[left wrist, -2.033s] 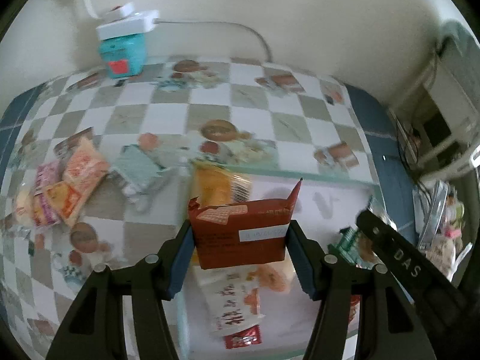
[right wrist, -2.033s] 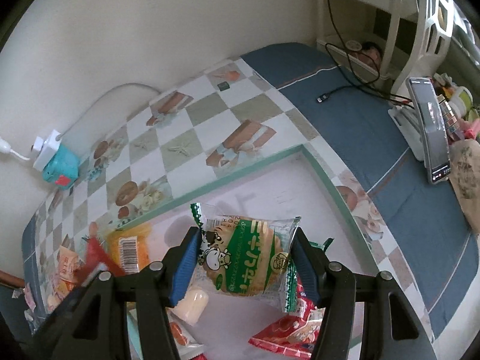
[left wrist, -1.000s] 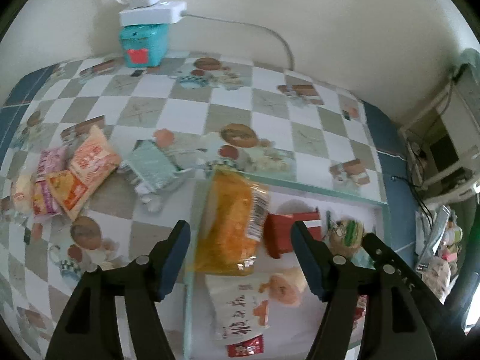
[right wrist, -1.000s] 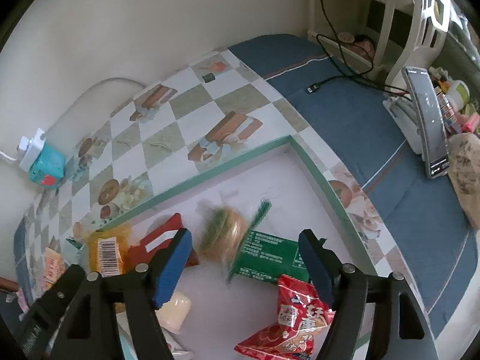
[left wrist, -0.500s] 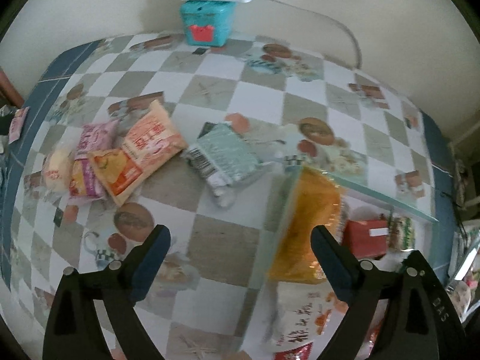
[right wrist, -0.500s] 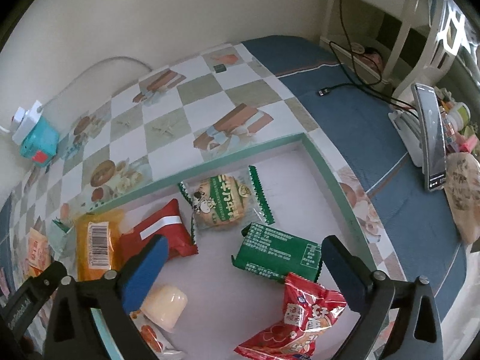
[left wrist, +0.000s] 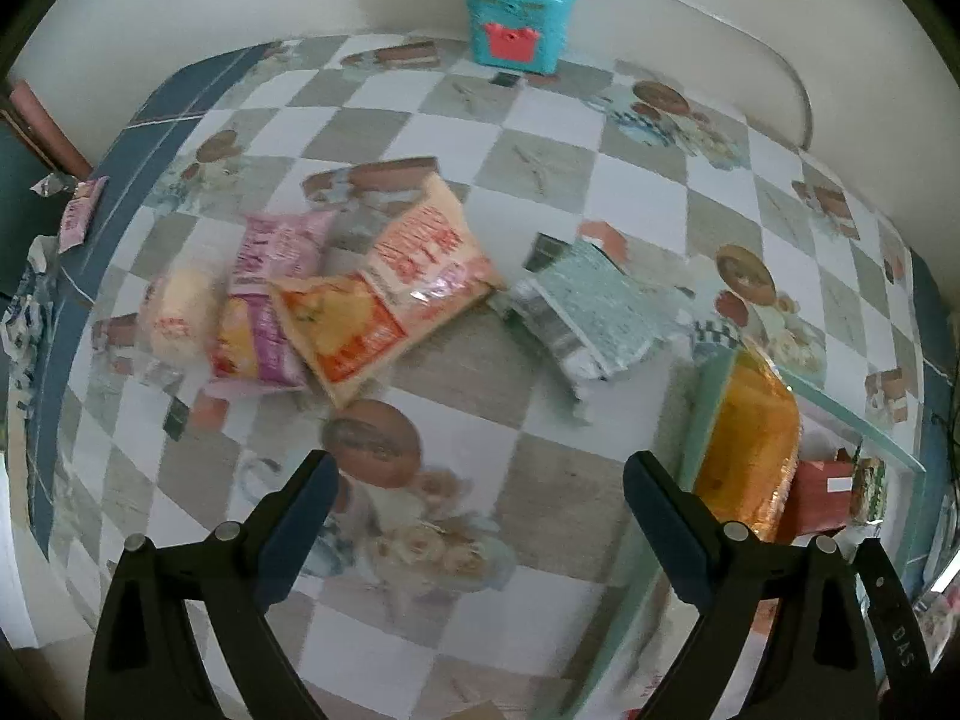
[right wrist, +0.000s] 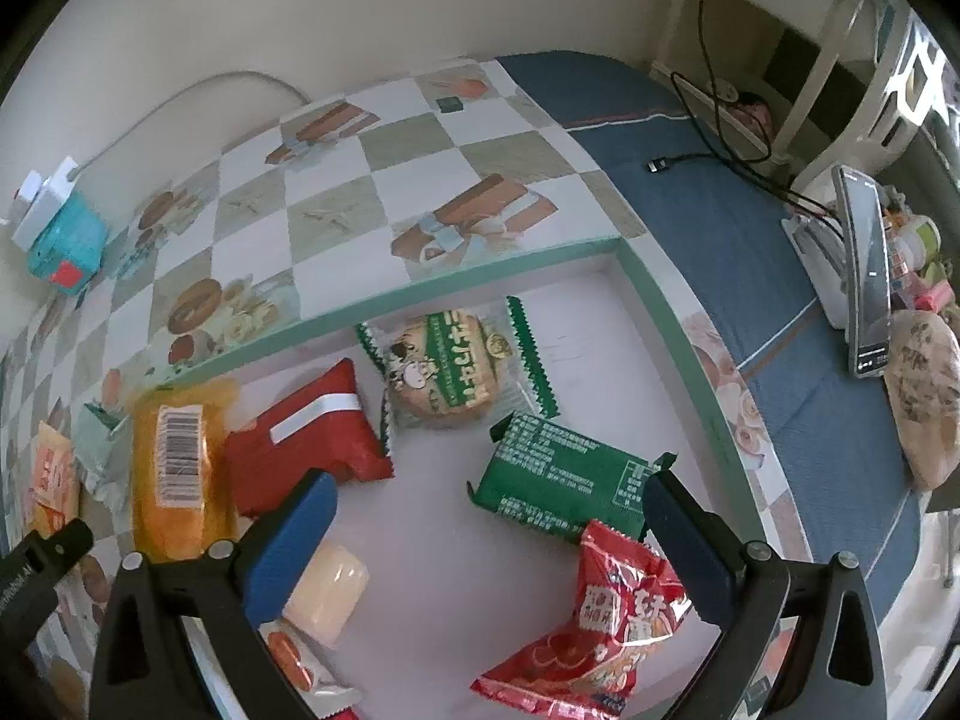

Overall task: Organize snacks
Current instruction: 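Move both grippers back from the tray toward the snack pile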

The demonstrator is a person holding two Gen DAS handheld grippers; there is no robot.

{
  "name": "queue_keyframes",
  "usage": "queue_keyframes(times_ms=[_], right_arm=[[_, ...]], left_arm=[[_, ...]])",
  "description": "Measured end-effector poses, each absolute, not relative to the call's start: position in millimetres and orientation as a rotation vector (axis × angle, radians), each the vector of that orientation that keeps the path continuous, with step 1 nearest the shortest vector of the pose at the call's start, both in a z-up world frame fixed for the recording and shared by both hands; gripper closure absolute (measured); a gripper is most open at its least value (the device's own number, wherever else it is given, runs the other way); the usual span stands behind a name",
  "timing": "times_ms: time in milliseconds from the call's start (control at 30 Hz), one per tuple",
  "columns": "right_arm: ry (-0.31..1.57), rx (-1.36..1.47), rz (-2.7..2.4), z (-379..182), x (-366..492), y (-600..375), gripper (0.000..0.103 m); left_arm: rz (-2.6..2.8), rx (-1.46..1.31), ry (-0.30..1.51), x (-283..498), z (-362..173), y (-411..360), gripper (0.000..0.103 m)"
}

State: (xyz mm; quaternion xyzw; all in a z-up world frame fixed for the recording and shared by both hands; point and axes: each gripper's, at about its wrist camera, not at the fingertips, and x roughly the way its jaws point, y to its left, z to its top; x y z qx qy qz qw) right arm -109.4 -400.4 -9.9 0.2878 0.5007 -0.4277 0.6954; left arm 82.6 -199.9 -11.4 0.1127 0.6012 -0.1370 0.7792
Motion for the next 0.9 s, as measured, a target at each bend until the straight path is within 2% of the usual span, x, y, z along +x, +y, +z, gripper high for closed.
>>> queue_keyframes(times_ms=[600, 900], right_arm=[[1.071, 0.572, -0.872, 42, -79, -326, 0.0], [1.09, 0.538, -0.82, 46, -66, -280, 0.0]], left_arm=[[-0.147, 0.135, 1.174, 126, 51, -84, 0.007], [-0.042, 0.076, 1.174, 142, 58, -11, 0.007]])
